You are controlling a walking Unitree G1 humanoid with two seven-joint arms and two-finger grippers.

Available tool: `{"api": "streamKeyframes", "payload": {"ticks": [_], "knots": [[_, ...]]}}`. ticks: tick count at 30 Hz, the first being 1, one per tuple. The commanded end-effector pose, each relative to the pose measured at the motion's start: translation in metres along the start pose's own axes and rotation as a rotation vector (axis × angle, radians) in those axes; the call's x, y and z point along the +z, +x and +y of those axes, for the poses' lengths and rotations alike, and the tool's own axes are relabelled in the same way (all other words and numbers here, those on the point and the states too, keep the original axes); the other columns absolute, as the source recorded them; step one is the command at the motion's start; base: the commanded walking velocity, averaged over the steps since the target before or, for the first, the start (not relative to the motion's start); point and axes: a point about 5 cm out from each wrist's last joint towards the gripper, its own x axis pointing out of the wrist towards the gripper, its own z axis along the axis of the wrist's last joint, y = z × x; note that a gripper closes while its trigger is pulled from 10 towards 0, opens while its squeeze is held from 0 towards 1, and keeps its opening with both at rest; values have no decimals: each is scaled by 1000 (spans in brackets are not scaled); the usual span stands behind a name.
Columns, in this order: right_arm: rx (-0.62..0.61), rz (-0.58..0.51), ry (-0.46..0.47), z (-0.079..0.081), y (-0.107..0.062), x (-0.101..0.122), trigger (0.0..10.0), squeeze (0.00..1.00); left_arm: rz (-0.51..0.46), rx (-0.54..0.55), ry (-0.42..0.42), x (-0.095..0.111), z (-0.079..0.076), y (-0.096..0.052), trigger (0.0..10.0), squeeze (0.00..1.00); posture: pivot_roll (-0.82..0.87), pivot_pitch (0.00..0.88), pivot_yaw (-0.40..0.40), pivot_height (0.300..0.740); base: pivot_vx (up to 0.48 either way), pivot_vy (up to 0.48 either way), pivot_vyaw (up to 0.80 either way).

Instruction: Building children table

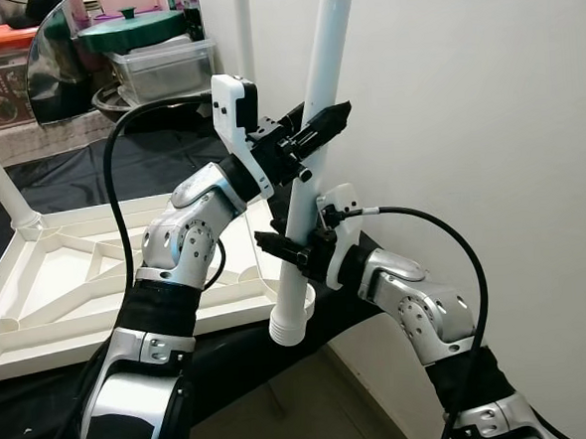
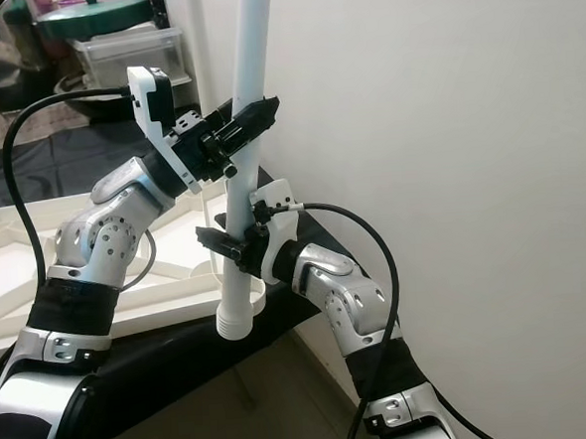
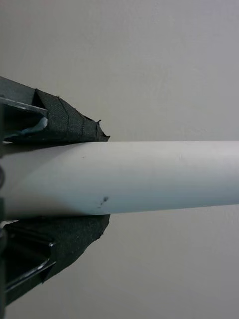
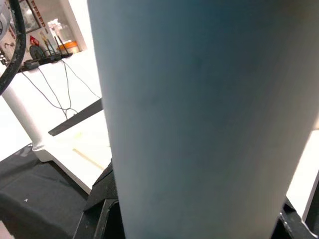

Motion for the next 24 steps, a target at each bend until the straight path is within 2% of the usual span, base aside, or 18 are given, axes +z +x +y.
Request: {"api": "streamKeyframes", "payload": {"ticks": [1,12,13,14,15,17,19,21,23,24], "knots": [[-1,-4,6,1,1,0,0,0,-4,-23,-12,4,-3,4,10000,1000,5,0,-4,740,0,0,0],[-12,-11,0,-2,0,2,0,0,8,-33,-5,4,-3,1,10000,1000,7,0,1,740,0,0,0],[-30,-13,-10,-8,-3,4,0,0,11,-13,24,6,0,-2,10000,757,7,0,-2,740,0,0,0],[-30,-13,-10,-8,-3,4,0,0,11,-13,24,6,0,-2,10000,757,7,0,-2,740,0,0,0],[-71,-18,-30,-19,-12,8,0,0,-3,54,81,13,8,-9,10000,0,7,0,-2,740,0,0,0],[-71,-18,-30,-19,-12,8,0,0,-3,54,81,13,8,-9,10000,0,7,0,-2,740,0,0,0],[-104,-27,-39,-28,-20,13,0,0,-21,133,99,18,16,-18,10000,0,10,0,-4,740,0,0,0],[-104,-27,-39,-28,-20,13,0,0,-21,133,99,18,16,-18,10000,0,10,0,-4,740,0,0,0],[-140,-47,-50,-37,-29,22,0,0,-28,210,120,20,20,-31,10000,0,8,0,-5,740,0,0,0],[-140,-47,-50,-37,-29,22,0,0,-28,210,120,20,20,-31,10000,0,8,0,-5,740,0,0,0]]}}
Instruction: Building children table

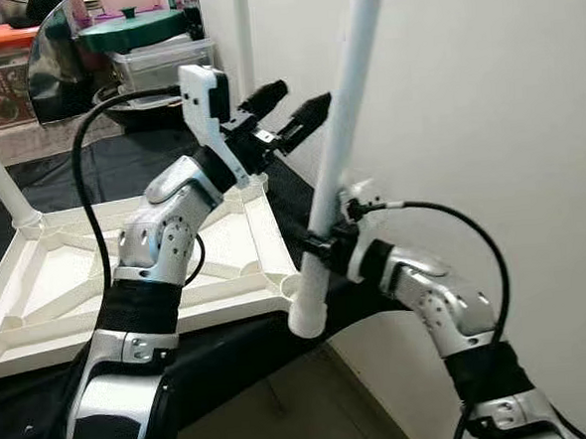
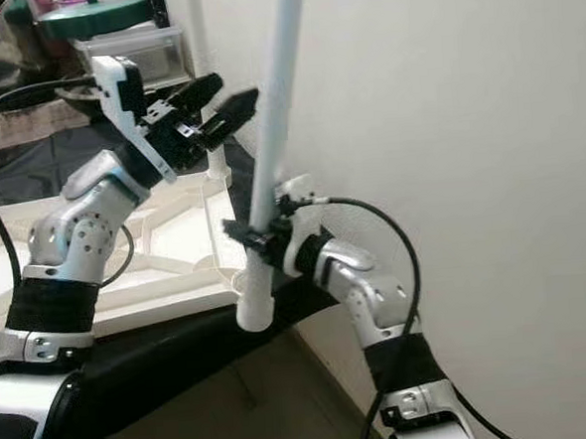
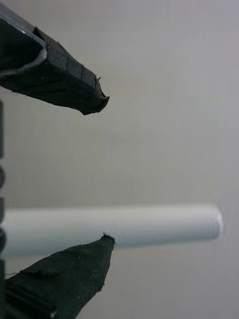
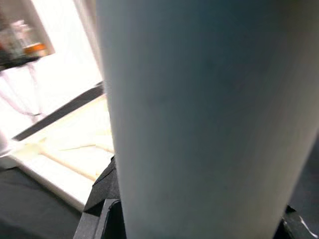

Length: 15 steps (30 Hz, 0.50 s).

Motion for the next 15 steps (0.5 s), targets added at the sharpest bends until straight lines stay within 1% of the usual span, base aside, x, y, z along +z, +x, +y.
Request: {"api": "streamKeyframes", "payload": {"ticks": [1,2,3,4,5,7,10,11,12,13,14,15], "knots": [[-24,-56,-21,-3,-2,15,0,0,0,66,34,3,5,-9,10000,0,9,0,-6,740,0,0,0],[-24,-56,-21,-3,-2,15,0,0,0,66,34,3,5,-9,10000,0,9,0,-6,740,0,0,0],[-44,-77,-33,-4,-5,21,3294,0,-13,104,37,3,6,-15,10000,0,7,0,-4,740,0,0,0],[-56,-90,-42,-5,-6,24,10000,0,-22,128,37,4,7,-19,10000,0,7,0,-3,740,0,0,0],[-56,-90,-42,-5,-6,24,10000,0,-22,128,37,4,7,-19,10000,0,7,0,-3,740,0,0,0],[-91,-119,-50,-5,-10,32,10000,0,-20,186,52,1,7,-27,10000,0,10,0,-9,740,0,0,0],[-106,-132,-56,-5,-13,35,10000,0,-22,218,58,-2,6,-31,10000,0,10,0,-7,740,0,0,0],[-252,-172,-131,-10,-19,48,10000,0,-27,306,63,-9,6,-44,10000,0,4,0,-6,740,0,0,0],[-325,-191,-161,-12,-22,53,10000,0,-25,343,68,-12,6,-50,10000,0,2,0,-5,740,0,0,0],[-325,-191,-161,-12,-22,53,10000,0,-25,343,68,-12,6,-50,10000,0,2,0,-5,740,0,0,0],[-380,-221,-165,-15,-24,56,10000,0,-25,373,65,-14,6,-54,10000,0,-1,0,-3,740,0,0,0],[-375,-256,-148,-15,-24,58,10000,0,-16,405,70,-18,5,-60,10000,0,-1,0,-4,740,0,0,0]]}}
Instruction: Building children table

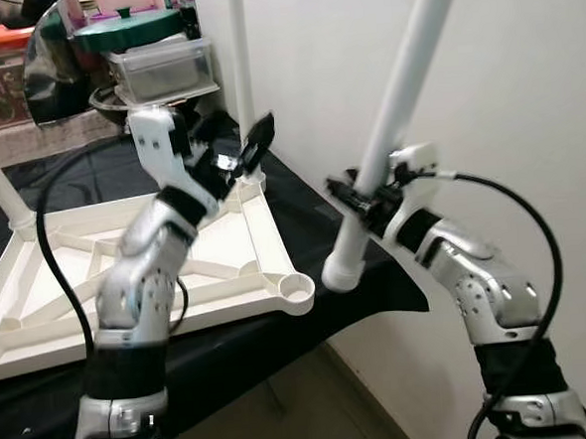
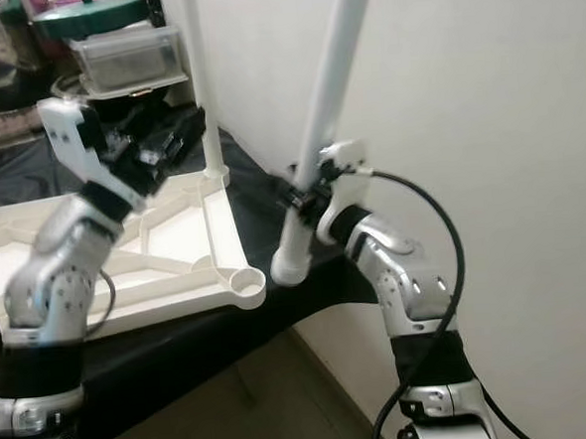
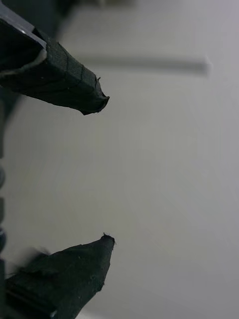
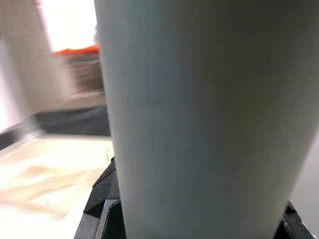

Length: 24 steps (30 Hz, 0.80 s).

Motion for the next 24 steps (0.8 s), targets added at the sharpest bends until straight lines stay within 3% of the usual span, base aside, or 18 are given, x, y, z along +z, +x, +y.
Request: {"api": "streamKeyframes", "payload": {"ticks": [1,3,5,8,10,16,20,24], "knots": [[-47,-75,-7,-4,-1,8,10000,0,0,71,41,-1,3,-10,10000,0,4,0,-9,740,0,0,0],[-61,-87,-14,-5,-3,8,10000,0,14,90,53,-5,3,-15,10000,0,4,0,-9,740,0,0,0],[-48,-83,-24,0,-9,-2,10000,0,66,108,83,-16,-2,-30,10000,0,7,0,-6,740,0,0,0],[-48,-83,-24,0,-9,-2,10000,0,66,108,83,-16,-2,-30,10000,0,7,0,-6,740,0,0,0],[-34,-84,-15,10,-15,-9,10000,0,123,101,118,-28,-10,-45,10000,0,8,0,-7,740,0,0,0],[-22,-114,-22,21,-23,-14,10000,0,194,85,180,-46,-23,-67,10000,0,1,0,-10,740,0,0,0],[-41,-115,-57,23,-29,-22,10000,0,242,140,160,-61,-33,-85,10000,0,-4,0,-13,740,0,0,800],[-47,-130,-51,24,-32,-21,10000,0,254,125,177,-62,-40,-90,10000,0,-16,0,-9,740,0,0,800]]}}
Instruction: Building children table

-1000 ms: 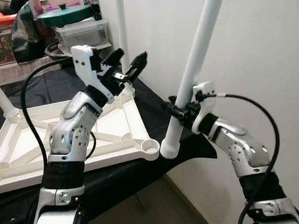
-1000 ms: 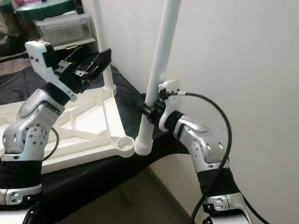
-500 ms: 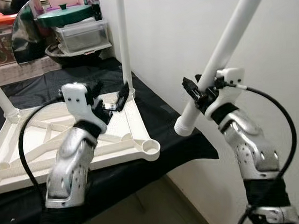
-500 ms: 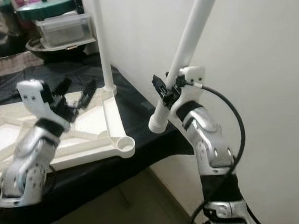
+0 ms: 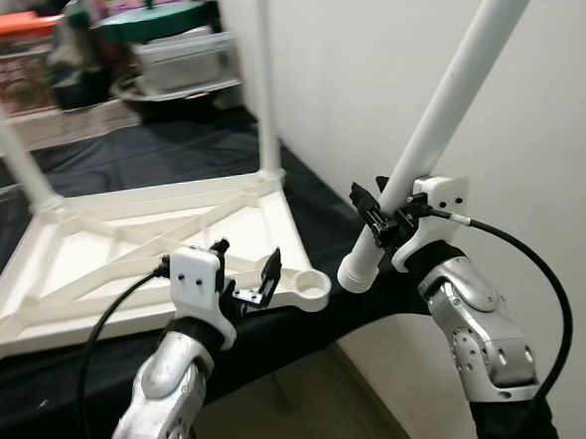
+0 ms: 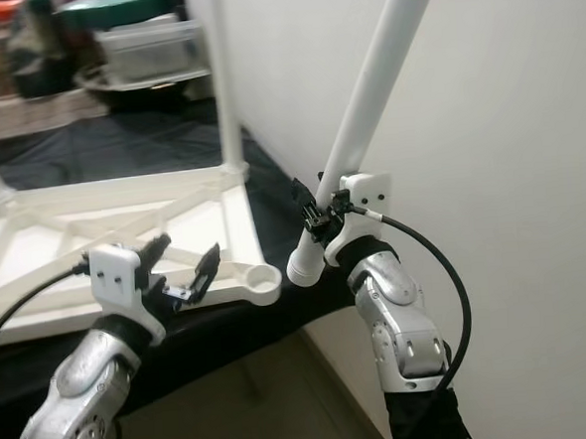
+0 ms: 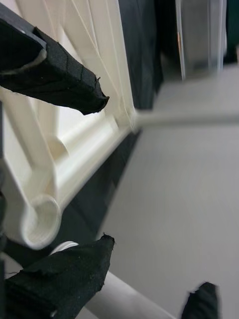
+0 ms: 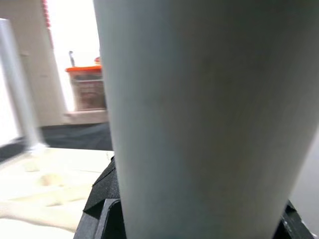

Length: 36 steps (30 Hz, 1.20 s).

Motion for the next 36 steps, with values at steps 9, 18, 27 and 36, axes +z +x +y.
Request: {"api": "streamKeyframes", "payload": {"ticks": [9,18,27,36], "knots": [[-32,-105,-22,-3,2,22,10000,0,-61,62,84,15,7,3,10000,0,-23,0,-3,740,0,0,800],[-48,-69,-34,-1,2,11,10000,0,-45,96,98,12,4,2,10000,0,-19,0,-8,740,0,0,711],[-66,-47,-12,-1,2,5,10000,0,-19,163,137,8,13,3,10000,0,-3,0,-9,740,0,0,0],[-59,-42,-13,-2,2,4,10000,0,-3,192,147,4,15,2,10000,0,-2,0,-22,740,0,-347,0]]}}
